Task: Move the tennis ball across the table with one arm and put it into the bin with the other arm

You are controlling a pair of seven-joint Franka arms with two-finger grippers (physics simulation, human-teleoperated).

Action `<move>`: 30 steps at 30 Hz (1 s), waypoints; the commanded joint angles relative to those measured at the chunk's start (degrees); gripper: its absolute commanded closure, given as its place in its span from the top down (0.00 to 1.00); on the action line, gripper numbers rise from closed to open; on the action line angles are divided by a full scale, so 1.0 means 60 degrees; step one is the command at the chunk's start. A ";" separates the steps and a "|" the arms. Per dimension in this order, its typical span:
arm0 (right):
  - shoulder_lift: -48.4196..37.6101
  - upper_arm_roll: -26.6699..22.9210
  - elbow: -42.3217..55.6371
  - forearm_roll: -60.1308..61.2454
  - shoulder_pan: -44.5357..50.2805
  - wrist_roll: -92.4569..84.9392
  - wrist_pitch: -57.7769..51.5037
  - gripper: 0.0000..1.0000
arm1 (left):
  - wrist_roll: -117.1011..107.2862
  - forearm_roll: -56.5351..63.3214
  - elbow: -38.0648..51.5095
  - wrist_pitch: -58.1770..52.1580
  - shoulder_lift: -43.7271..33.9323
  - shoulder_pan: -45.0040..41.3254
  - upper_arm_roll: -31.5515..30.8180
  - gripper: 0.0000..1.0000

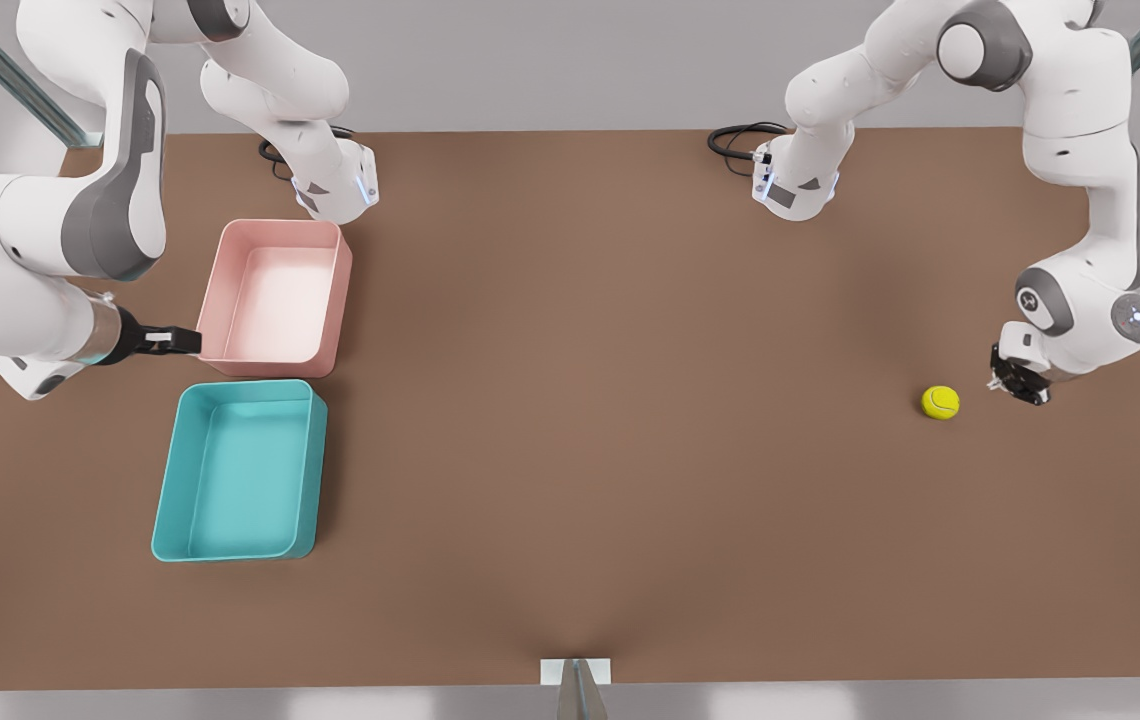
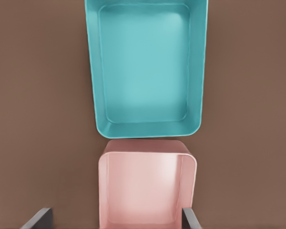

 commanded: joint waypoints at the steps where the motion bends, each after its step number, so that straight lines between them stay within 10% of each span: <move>1: -0.0002 -0.0001 -0.0002 0.0066 0.0006 -0.0048 0.0004 1.00 | 0.7845 0.0071 -0.0002 0.0629 0.0092 -0.0033 0.0000 0.21; 30: 0.0115 -0.0001 0.0042 0.0110 0.0006 -0.0034 0.0034 1.00 | 0.4885 0.0041 0.0203 0.0892 0.1176 -0.0341 0.0103 0.21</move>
